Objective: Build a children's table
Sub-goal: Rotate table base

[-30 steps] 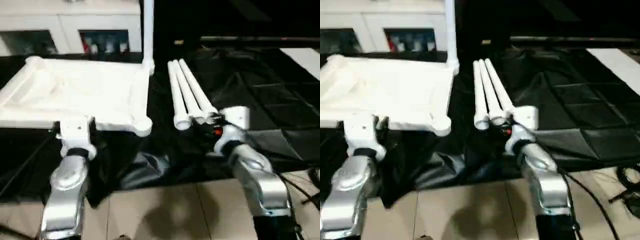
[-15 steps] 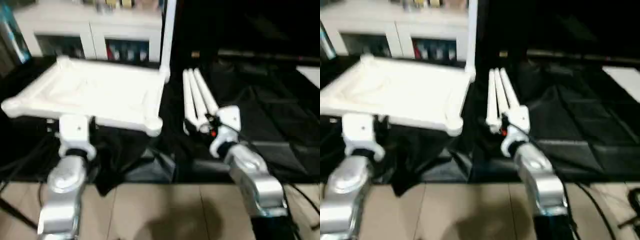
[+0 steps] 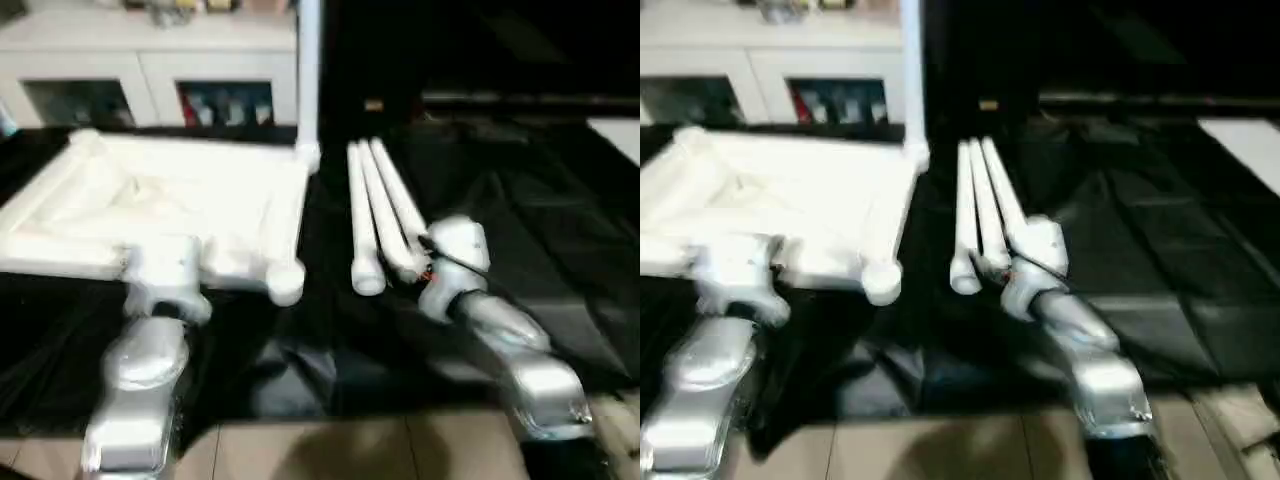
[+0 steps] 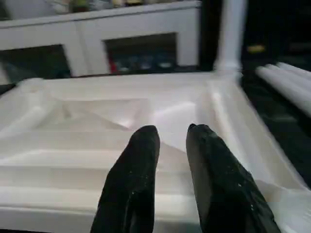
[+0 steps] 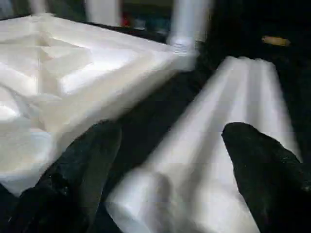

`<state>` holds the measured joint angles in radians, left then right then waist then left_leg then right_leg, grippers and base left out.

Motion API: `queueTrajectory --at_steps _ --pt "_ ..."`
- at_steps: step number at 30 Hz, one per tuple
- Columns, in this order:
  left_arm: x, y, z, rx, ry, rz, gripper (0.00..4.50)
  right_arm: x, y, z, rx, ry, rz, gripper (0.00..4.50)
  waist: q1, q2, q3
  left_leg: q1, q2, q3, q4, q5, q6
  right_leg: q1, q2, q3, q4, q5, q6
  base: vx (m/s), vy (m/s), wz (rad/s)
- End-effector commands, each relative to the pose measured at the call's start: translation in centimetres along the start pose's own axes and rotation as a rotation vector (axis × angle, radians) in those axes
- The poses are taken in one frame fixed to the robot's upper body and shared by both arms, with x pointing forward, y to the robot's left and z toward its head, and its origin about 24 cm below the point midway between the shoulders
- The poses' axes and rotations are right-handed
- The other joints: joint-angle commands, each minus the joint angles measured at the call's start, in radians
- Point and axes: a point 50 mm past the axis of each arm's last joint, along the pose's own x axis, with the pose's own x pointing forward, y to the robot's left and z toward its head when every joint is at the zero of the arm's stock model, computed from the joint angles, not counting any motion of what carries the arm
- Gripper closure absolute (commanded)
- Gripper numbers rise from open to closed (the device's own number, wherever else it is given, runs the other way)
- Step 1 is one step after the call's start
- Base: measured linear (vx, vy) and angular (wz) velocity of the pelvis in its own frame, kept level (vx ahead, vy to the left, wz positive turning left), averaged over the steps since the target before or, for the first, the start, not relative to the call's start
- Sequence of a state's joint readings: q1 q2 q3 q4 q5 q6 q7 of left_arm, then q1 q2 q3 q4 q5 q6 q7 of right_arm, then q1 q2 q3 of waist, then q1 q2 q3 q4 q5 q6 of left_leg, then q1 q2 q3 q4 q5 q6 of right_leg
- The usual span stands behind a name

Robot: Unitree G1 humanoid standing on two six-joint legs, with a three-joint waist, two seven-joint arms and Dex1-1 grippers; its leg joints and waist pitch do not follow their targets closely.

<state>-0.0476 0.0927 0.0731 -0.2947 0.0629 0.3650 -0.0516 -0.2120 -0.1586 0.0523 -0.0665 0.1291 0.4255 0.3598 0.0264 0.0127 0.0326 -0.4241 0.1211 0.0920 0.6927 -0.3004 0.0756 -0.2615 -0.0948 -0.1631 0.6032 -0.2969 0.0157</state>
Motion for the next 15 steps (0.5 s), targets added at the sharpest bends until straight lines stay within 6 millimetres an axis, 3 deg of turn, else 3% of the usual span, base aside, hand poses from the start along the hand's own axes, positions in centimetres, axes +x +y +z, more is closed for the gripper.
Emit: queueTrajectory --at_steps 1,2,3,4,5,6,7,8,9,10,11,12,13,14,15 --pt "-0.3 1.4 -0.1 0.017 0.012 0.050 3.29 0.5 1.2 0.7 0.036 -0.035 0.046 0.61 -0.008 0.052 -0.038 0.076 0.097 -0.024 -0.130 0.085 -0.032 0.053 -0.043 0.011 -0.109 -0.237 -0.094 0.178 0.109 0.02" --pt "-0.3 1.6 -0.2 0.021 0.013 0.055 3.29 0.5 1.1 0.7 0.041 -0.036 0.038 0.61 -0.032 0.076 -0.024 0.119 0.131 -0.106 -0.201 -0.196 0.051 -0.019 0.058 0.010 0.056 -0.188 -0.083 0.178 0.109 0.02" --pt "-0.3 1.7 -0.2 0.023 0.014 0.056 3.29 0.5 1.0 0.7 0.039 -0.034 0.034 0.61 -0.041 0.053 -0.053 0.186 0.169 -0.136 -0.187 -0.227 0.099 -0.076 0.046 0.046 0.080 -0.163 -0.070 0.209 0.089 -0.08" --pt "-0.3 1.9 -0.2 0.024 0.014 0.057 3.29 0.5 0.9 0.7 0.034 -0.031 0.027 0.61 -0.031 0.055 -0.057 0.201 0.175 -0.148 -0.164 -0.174 0.153 -0.124 0.032 0.079 0.120 -0.116 -0.029 0.194 0.028 0.12" --pt "-0.3 2.0 -0.2 0.026 0.014 0.058 3.29 0.5 0.8 0.7 0.035 -0.029 0.019 0.61 -0.032 0.056 -0.057 0.198 0.166 -0.140 -0.157 -0.111 0.176 -0.141 0.031 0.084 0.130 -0.088 -0.003 0.194 0.028 0.12" --pt "-0.3 2.1 -0.2 0.029 0.015 0.058 3.29 0.4 0.7 0.6 0.045 -0.021 0.000 0.61 -0.026 0.048 -0.048 0.176 0.149 -0.107 -0.164 -0.024 0.203 -0.156 0.031 0.088 0.144 -0.021 0.036 0.143 0.037 0.05" --pt "-0.3 2.2 -0.1 0.030 0.015 0.058 3.29 0.3 0.6 0.5 0.058 -0.006 -0.021 0.61 -0.022 0.031 -0.045 0.166 0.145 -0.081 -0.174 0.020 0.232 -0.170 0.024 0.094 0.137 0.044 0.046 0.108 0.004 0.02" --pt "-0.3 2.2 -0.1 0.026 0.013 0.049 3.29 0.3 0.4 0.3 0.074 0.033 -0.045 0.61 -0.022 0.026 -0.040 0.156 0.139 -0.065 -0.182 0.007 0.237 -0.171 0.016 0.101 0.123 0.084 0.035 0.108 0.004 0.02" --pt "-0.2 2.2 0.0 0.022 0.012 0.043 3.29 0.3 0.3 0.2 0.084 0.060 -0.061 0.61 -0.018 -0.010 -0.025 0.122 0.094 -0.014 -0.186 -0.134 0.193 -0.139 -0.006 0.127 0.031 0.139 -0.021 0.099 -0.061 -0.01" --pt "-0.2 2.1 0.2 0.006 0.010 0.001 3.29 0.2 0.5 0.5 0.176 0.078 -0.014 0.61 0.013 -0.040 -0.009 0.091 0.027 0.029 -0.135 -0.286 0.093 -0.096 -0.076 0.207 -0.089 -0.200 -0.027 0.080 -0.114 0.08" --pt "-0.3 1.9 0.3 -0.021 0.009 -0.035 3.29 0.2 0.5 0.7 0.206 0.074 -0.003 0.61 0.030 -0.064 -0.023 0.108 -0.008 0.039 -0.045 -0.200 0.053 -0.085 -0.116 0.253 -0.140 -0.467 -0.012 0.131 -0.144 0.02" --pt "-0.4 1.8 0.3 -0.059 0.008 -0.068 3.29 0.2 0.4 0.8 0.199 0.080 -0.015 0.61 0.045 -0.059 -0.040 0.052 0.015 -0.007 -0.030 0.009 -0.006 -0.018 -0.161 0.287 -0.114 -0.550 -0.049 0.085 -0.099 0.04" --pt "-0.5 1.7 0.4 -0.085 0.006 -0.090 3.09 0.2 0.3 0.9 0.192 0.086 -0.024 0.43 0.054 -0.049 -0.042 0.040 0.028 -0.017 -0.079 0.147 -0.047 -0.026 -0.122 0.264 -0.069 -0.273 -0.078 0.103 -0.059 -0.07" --pt "-0.6 1.6 0.5 -0.127 -0.001 -0.119 2.98 0.3 0.1 0.8 0.182 0.106 -0.048 0.33 0.053 -0.035 -0.045 0.041 0.036 -0.018 -0.106 0.228 -0.060 -0.034 -0.089 0.238 -0.039 -0.083 -0.101 0.084 -0.039 0.04" --pt "-0.8 1.4 0.6 -0.124 -0.003 -0.160 2.93 0.4 -0.1 0.7 0.181 0.135 -0.075 0.26 0.040 -0.025 -0.050 0.058 0.041 -0.009 -0.111 0.358 -0.066 -0.065 -0.028 0.199 -0.006 0.251 -0.125 0.084 -0.039 0.04"
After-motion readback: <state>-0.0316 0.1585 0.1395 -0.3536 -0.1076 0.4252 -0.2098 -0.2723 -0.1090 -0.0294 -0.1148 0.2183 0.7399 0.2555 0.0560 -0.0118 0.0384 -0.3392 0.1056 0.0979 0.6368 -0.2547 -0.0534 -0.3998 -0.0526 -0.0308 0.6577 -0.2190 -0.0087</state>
